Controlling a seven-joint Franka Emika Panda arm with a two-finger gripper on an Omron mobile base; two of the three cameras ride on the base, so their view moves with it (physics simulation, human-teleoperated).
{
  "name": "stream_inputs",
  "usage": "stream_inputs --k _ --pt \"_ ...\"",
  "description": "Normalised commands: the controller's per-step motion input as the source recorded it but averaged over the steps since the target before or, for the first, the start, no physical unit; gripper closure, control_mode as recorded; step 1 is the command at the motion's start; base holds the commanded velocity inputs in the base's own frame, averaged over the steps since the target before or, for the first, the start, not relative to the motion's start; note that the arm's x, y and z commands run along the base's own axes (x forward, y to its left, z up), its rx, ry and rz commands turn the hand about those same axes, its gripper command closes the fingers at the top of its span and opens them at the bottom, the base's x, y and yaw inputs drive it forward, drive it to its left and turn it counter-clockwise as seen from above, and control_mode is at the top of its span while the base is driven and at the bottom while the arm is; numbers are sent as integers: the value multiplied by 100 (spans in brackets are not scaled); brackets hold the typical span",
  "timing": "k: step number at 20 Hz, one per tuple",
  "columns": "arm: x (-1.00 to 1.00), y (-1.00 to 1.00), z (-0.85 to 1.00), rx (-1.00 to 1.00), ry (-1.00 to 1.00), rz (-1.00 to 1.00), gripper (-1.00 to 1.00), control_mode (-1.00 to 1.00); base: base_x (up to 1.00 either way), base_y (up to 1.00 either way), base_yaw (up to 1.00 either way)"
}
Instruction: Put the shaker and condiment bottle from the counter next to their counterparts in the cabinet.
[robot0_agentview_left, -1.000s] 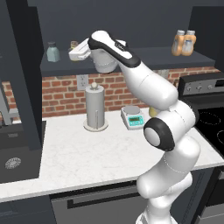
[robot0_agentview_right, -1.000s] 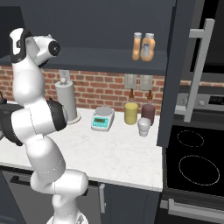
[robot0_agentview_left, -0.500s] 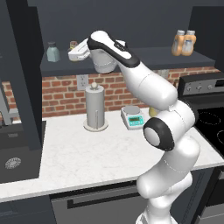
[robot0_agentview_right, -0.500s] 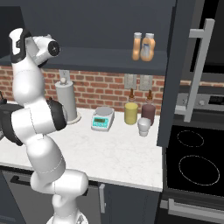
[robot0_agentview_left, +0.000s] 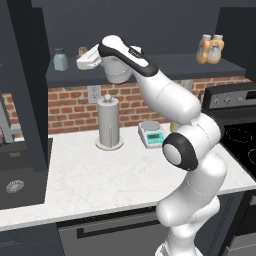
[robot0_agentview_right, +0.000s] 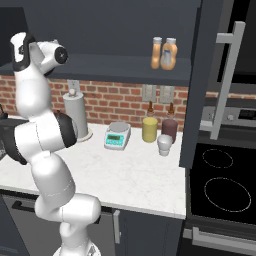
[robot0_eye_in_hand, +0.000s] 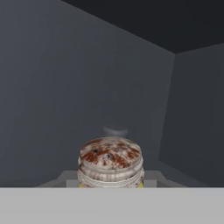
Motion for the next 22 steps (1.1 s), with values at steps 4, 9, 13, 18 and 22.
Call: stream_inputs --k 4,9,13,18,22 --pt "20 13 -4 -2 0 0 100 -100 0 0 0" --pt "13 5 -4 0 0 0 100 -100 0 0 0" --pt "7 0 0 0 0 0 100 -100 0 0 0" --pt "8 0 -2 0 -1 0 100 -100 0 0 0" --pt "9 1 -7 0 0 0 100 -100 0 0 0"
